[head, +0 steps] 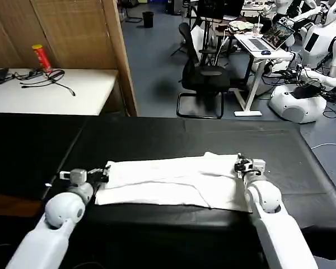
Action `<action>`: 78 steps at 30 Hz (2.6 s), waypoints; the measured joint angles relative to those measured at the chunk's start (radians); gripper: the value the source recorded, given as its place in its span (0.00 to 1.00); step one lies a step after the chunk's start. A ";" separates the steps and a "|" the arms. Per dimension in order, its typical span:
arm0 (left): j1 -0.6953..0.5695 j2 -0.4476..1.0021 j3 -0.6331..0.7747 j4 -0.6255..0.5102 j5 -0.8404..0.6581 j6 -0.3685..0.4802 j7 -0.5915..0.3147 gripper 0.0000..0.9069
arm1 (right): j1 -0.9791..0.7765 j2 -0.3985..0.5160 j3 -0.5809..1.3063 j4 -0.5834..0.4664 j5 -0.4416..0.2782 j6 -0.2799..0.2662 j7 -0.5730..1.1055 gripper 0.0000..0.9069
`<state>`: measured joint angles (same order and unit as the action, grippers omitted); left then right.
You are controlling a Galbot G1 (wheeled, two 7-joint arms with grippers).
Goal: Fold and organize the clothes.
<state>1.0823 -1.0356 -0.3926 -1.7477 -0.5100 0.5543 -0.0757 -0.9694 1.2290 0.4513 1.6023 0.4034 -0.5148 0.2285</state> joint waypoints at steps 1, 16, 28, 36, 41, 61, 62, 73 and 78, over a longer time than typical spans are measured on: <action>-0.008 0.000 0.005 0.008 0.001 -0.002 0.002 0.56 | -0.003 -0.004 0.002 0.005 0.008 -0.006 -0.013 0.06; -0.032 0.074 -0.005 0.025 0.033 -0.106 0.061 0.97 | -0.106 -0.076 0.050 0.179 0.084 -0.024 -0.116 0.97; 0.069 0.031 -0.105 -0.073 -0.130 -0.094 -0.041 0.97 | -0.215 -0.079 0.082 0.345 0.094 -0.018 -0.123 0.97; 0.113 -0.033 -0.117 -0.077 -0.154 -0.100 -0.023 0.97 | -0.236 -0.081 0.089 0.364 0.093 -0.019 -0.125 0.97; 0.146 -0.079 -0.115 -0.068 -0.099 -0.113 -0.008 0.97 | -0.235 -0.084 0.085 0.373 0.093 -0.021 -0.125 0.97; 0.151 -0.129 -0.069 -0.022 0.058 -0.119 0.034 0.00 | -0.234 -0.077 0.083 0.384 0.083 -0.021 -0.130 0.97; 0.149 -0.129 -0.068 -0.022 0.052 -0.115 0.035 0.00 | -0.233 -0.078 0.083 0.384 0.082 -0.021 -0.130 0.97; 0.165 -0.060 -0.097 -0.051 0.198 -0.111 0.084 0.00 | -0.230 -0.080 0.087 0.397 0.079 -0.023 -0.132 0.97; 0.190 0.048 -0.153 -0.049 0.281 -0.143 0.076 0.00 | -0.235 -0.071 0.084 0.399 0.074 -0.023 -0.131 0.97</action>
<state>1.2719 -0.9875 -0.5454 -1.7969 -0.2287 0.4114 0.0003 -1.2041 1.1577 0.5353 2.0008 0.4776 -0.5374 0.0974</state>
